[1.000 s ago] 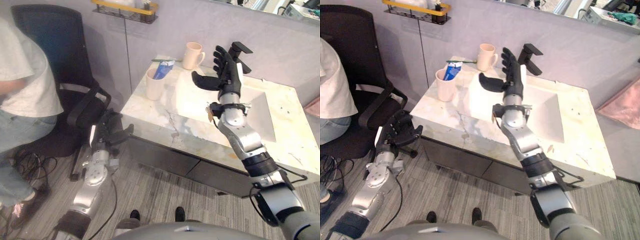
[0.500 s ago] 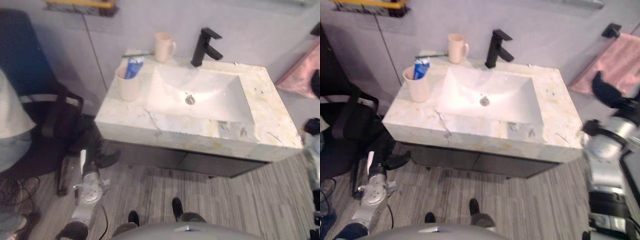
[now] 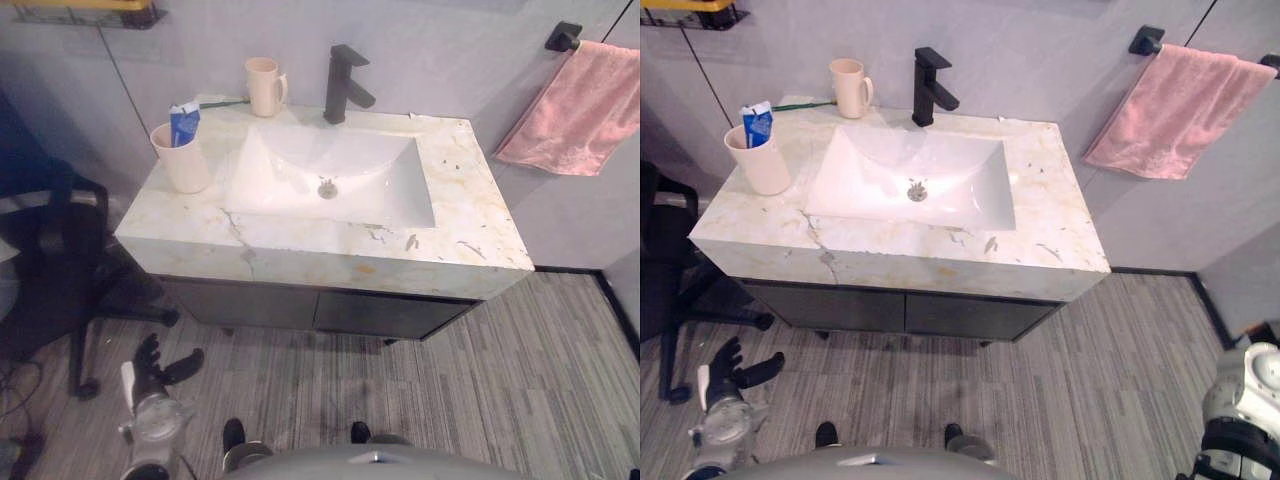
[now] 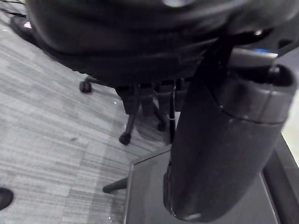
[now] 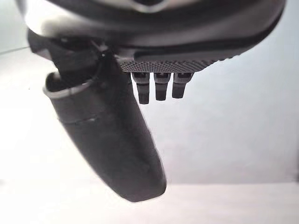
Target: Organize the bathroom.
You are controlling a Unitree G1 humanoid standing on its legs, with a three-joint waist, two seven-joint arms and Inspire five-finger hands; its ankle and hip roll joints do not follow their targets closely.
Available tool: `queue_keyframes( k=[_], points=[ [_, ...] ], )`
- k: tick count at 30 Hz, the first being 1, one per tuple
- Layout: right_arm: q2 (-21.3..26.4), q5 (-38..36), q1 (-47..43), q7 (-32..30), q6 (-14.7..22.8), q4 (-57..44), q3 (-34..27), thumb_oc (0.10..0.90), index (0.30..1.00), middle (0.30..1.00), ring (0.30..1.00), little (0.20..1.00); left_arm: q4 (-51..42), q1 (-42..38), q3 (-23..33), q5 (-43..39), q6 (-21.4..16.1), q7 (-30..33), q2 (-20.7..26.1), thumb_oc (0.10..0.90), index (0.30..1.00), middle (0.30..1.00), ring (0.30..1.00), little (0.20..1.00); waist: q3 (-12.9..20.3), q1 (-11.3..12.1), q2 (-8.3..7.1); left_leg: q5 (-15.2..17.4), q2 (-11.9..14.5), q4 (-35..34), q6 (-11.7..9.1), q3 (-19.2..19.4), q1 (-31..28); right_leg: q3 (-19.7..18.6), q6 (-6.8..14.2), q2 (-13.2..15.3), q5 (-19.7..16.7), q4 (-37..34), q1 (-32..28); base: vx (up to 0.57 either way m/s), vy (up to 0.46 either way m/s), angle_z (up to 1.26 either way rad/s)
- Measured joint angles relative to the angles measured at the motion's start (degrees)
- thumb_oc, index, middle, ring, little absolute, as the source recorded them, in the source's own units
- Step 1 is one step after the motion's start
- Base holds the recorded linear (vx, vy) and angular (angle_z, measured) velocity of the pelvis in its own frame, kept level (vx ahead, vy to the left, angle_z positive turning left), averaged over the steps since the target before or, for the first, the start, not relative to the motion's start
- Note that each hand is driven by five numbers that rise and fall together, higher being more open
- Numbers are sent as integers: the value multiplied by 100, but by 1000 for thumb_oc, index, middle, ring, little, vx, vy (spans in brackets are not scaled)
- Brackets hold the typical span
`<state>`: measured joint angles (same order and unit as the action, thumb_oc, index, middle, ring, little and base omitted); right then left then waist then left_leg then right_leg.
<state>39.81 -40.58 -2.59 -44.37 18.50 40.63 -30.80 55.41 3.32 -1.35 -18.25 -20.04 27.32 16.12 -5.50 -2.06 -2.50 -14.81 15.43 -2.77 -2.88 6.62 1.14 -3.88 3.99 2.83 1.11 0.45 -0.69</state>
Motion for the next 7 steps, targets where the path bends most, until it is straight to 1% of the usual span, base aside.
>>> queue_keyframes(
  k=[1,2,3,4,5,6,7],
  points=[
    [-141,-203,-28,95,-56,402,110,800,900,900,900,900,211,-57,11,-83,-64,87,-145,800,900,900,900,900,-33,19,-59,-477,43,165,-98,-79,191,-22,-150,-46,-56,-7,50,-233,-262,-2],
    [-230,-306,-53,177,-100,549,135,800,900,900,900,900,314,-89,26,-150,-86,126,-216,800,900,900,900,900,-40,22,-76,-534,29,193,-184,-126,256,-31,-206,-43,-87,-54,45,-256,-274,-18],
    [-332,-414,-126,395,-203,1001,368,800,900,900,900,900,467,-99,25,-243,-109,185,-360,800,900,900,900,900,-39,37,-73,-391,-140,214,-355,-279,261,-75,-347,-57,-181,-108,82,-181,-190,-18],
    [-438,-537,-158,639,-449,1373,569,800,900,900,900,900,558,-117,25,-400,-112,220,-478,800,900,900,900,900,-40,-2,-66,-25,-317,189,-551,-312,276,-88,-431,-66,-243,-182,66,-197,-236,-19],
    [-540,-580,-146,777,-583,1556,621,800,900,900,900,900,573,-124,23,-463,-113,227,-520,800,900,900,900,900,-42,-17,-58,151,-460,130,-573,-327,253,-87,-479,-98,-280,-207,100,-178,-213,-4],
    [-737,-601,-100,1067,-688,2031,819,800,900,900,900,900,646,-156,9,-511,-141,221,-533,800,900,900,900,900,-38,-31,-56,378,-681,66,-496,-368,207,-54,-525,-159,-385,-262,141,-165,-198,-9],
    [-854,-554,-160,1270,-717,2390,997,800,900,900,900,900,767,-225,16,-552,-197,208,-541,800,900,900,900,900,-54,5,-74,394,-753,47,-467,-450,134,-70,-533,-210,-414,-277,149,-117,-118,-10]
  ],
)
